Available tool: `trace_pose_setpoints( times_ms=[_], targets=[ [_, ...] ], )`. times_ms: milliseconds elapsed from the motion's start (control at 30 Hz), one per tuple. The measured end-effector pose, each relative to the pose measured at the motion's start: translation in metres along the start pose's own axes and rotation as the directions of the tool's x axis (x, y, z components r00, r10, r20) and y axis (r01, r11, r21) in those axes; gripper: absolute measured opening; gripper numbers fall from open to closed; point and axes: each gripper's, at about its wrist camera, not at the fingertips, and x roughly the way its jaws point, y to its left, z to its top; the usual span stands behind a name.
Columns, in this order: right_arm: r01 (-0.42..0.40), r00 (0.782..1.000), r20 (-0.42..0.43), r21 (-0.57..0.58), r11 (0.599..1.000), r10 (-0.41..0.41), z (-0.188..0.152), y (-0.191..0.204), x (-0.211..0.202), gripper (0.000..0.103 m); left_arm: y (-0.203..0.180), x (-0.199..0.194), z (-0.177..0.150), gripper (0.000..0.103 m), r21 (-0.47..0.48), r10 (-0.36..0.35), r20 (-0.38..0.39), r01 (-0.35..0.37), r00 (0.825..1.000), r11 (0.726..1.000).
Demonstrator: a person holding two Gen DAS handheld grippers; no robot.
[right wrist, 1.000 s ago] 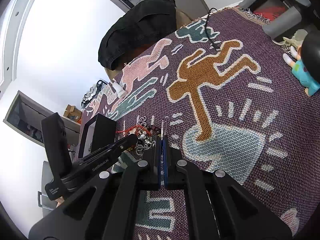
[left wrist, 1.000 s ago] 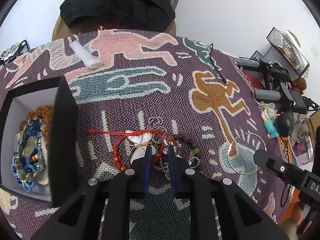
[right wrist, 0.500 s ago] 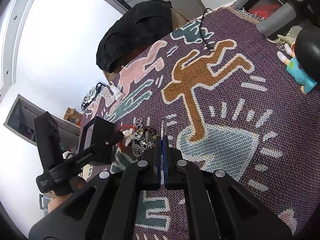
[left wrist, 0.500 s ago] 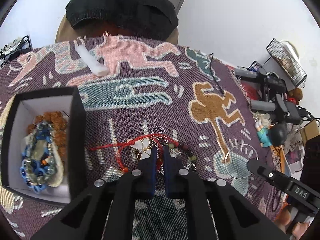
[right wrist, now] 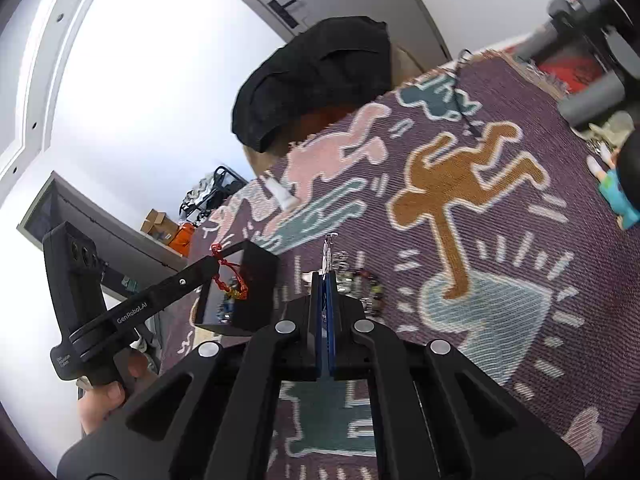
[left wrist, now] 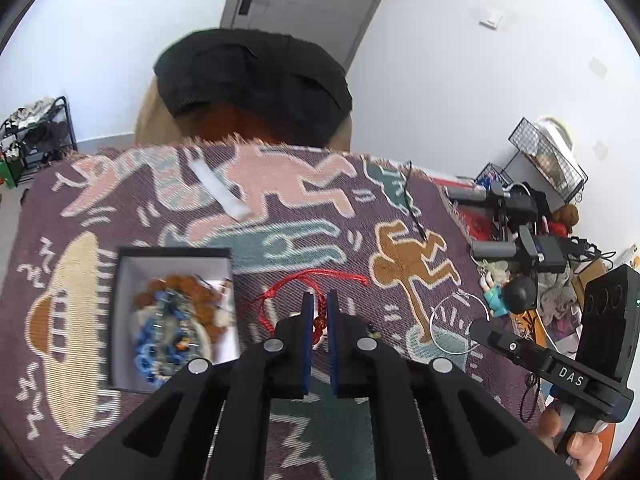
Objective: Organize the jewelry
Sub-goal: 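Carry the red string bracelet into the black box and open the left tool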
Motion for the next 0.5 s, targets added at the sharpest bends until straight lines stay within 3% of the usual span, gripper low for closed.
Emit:
trace_pose_setpoints(
  times_ms=[500],
  targets=[
    [-0.039, 0.999, -0.039, -0.102, 0.994, 0.035, -0.01, 0.069, 0.026, 0.004, 0.057, -0.04, -0.001, 0.004, -0.057, 0.028, 0.043, -0.025, 0.999, 0.998]
  ],
)
